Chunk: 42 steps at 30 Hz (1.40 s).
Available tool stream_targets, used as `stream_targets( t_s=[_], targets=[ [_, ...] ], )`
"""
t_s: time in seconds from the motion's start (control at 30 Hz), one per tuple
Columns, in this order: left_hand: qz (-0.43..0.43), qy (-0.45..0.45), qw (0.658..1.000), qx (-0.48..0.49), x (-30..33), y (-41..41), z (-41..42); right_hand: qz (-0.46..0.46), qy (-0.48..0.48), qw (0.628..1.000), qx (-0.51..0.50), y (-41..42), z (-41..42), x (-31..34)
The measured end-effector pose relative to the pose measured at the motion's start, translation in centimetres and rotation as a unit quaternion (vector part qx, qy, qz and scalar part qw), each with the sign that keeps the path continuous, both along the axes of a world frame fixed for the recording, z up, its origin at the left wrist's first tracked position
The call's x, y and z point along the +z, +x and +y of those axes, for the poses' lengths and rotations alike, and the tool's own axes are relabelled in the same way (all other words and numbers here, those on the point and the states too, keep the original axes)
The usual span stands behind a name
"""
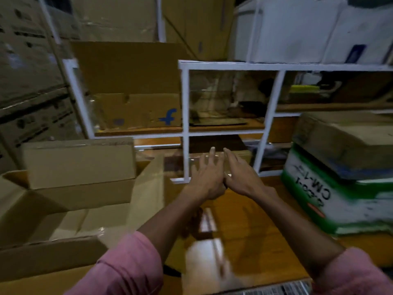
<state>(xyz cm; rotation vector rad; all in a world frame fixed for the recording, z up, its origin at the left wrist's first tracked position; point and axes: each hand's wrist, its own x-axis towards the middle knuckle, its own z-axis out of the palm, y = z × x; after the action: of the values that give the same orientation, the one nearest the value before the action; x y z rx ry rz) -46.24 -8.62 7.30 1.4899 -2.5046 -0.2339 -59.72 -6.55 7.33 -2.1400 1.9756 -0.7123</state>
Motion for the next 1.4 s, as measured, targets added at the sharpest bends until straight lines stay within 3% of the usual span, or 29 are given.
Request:
stream_targets(
  t_s=[0.33, 0.73, 0.93, 1.0, 1.2, 1.4],
  targets=[
    [0.029, -0.030, 0.994, -0.101, -0.5, -19.4, 3.6, -0.036, -0.032, 0.995, -0.084, -19.1, 5.4, -0.2],
    [0.104, -0.007, 0.975, -0.196, 3.2, -28.8, 0.5, 0.008, -0.127, 0.978, -0.166, -28.5, 4.6, 4.4],
    [0.094, 0.002, 0.974, -0.204, 4.9, -33.5, -1.4, 0.006, -0.169, 0.964, -0.203, -34.3, 2.9, 6.4],
    [0.099, -0.002, 0.974, -0.204, 5.5, -35.3, -1.9, 0.010, -0.144, 0.964, -0.224, -37.0, 2.0, 7.1],
    [0.119, 0.017, 0.983, -0.139, 6.7, -41.7, -4.2, 0.057, 0.054, 0.968, -0.238, -48.7, -2.3, 6.9],
    [0.057, 0.063, 0.996, -0.031, 7.5, -50.2, -8.3, 0.087, 0.154, 0.957, -0.228, -60.6, -5.9, 6.0]
  ],
)
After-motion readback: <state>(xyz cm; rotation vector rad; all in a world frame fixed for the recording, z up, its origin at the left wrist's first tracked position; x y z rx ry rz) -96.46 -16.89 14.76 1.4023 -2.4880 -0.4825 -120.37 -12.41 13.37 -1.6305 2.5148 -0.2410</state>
